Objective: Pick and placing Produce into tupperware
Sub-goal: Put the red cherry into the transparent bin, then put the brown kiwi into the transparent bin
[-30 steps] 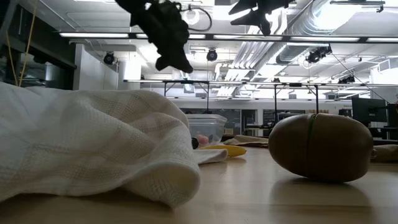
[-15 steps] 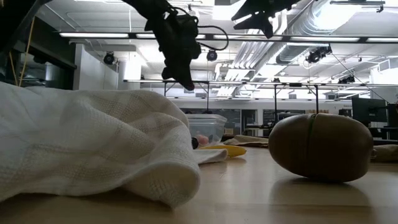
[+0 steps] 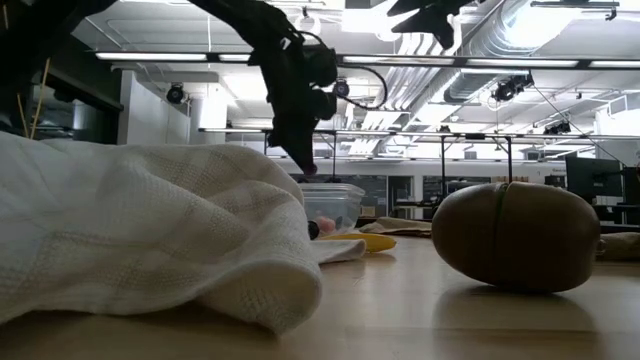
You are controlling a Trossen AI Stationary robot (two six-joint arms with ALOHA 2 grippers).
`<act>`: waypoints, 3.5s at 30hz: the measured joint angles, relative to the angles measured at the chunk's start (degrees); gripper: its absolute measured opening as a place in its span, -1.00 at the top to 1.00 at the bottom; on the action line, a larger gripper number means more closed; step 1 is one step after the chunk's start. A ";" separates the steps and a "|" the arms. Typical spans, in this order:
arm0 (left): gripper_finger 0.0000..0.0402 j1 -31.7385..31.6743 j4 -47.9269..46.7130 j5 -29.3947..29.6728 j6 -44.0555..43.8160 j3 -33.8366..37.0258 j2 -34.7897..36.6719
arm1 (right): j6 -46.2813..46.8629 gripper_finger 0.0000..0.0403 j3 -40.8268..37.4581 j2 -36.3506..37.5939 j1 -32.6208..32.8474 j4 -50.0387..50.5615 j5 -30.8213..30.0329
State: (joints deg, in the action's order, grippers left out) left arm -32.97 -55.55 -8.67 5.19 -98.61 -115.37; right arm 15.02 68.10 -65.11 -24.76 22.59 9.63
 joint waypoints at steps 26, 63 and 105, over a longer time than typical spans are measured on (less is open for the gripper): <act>0.62 0.35 9.20 1.01 -4.54 -0.04 -4.61 | 0.43 0.34 0.00 2.26 0.05 5.05 -0.05; 0.61 -1.75 8.48 -14.71 -10.62 0.07 1.22 | -4.00 0.34 0.00 6.07 0.11 7.39 0.12; 0.99 27.54 15.07 19.25 -34.67 25.97 51.96 | 31.50 0.34 -37.86 25.52 32.81 -31.35 -23.17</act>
State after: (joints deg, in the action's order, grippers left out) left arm -5.43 -40.48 10.58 -29.48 -72.64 -63.41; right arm 46.52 30.24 -39.59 8.05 -8.76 -13.54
